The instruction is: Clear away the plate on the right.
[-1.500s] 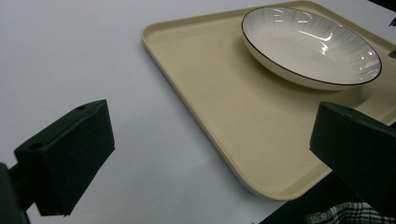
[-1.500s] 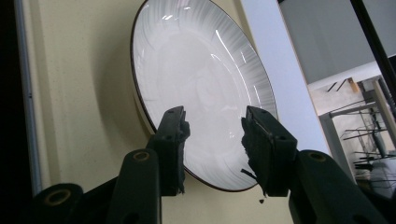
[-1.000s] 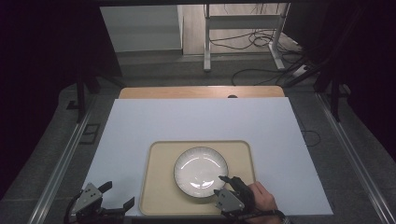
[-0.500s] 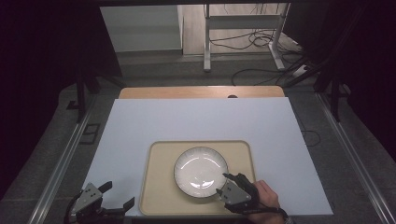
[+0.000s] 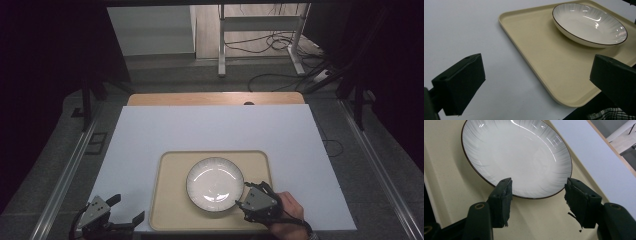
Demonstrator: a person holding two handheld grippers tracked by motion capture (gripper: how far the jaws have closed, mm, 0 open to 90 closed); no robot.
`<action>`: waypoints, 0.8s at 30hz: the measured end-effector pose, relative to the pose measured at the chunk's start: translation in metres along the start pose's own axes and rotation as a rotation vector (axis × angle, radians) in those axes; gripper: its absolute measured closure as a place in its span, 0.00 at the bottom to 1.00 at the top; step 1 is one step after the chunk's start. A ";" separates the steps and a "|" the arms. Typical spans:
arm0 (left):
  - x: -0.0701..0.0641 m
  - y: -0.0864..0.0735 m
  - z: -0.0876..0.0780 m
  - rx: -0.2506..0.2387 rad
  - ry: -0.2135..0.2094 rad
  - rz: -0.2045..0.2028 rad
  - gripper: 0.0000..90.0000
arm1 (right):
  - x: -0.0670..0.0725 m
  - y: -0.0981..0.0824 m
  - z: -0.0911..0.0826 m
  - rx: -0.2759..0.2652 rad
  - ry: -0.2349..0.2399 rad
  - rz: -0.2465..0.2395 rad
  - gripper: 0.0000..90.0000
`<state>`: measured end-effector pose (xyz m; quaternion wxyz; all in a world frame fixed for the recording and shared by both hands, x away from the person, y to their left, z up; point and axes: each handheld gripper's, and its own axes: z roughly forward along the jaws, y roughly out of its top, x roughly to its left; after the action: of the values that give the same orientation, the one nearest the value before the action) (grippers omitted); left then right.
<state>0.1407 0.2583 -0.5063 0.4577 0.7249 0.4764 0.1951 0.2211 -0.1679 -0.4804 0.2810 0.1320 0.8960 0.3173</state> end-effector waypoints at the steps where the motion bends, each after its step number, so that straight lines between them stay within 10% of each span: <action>1: 0.000 0.000 0.000 0.000 0.000 0.000 0.00 | 0.000 0.000 0.000 -0.001 0.002 0.004 0.43; 24: 0.000 0.000 0.000 -0.003 0.001 -0.002 0.00 | -0.014 -0.011 -0.010 -0.040 0.012 0.132 0.30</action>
<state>0.1406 0.2585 -0.5064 0.4586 0.7236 0.4773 0.1957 0.2262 -0.1870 -0.4749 0.2567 0.1833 0.8806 0.3537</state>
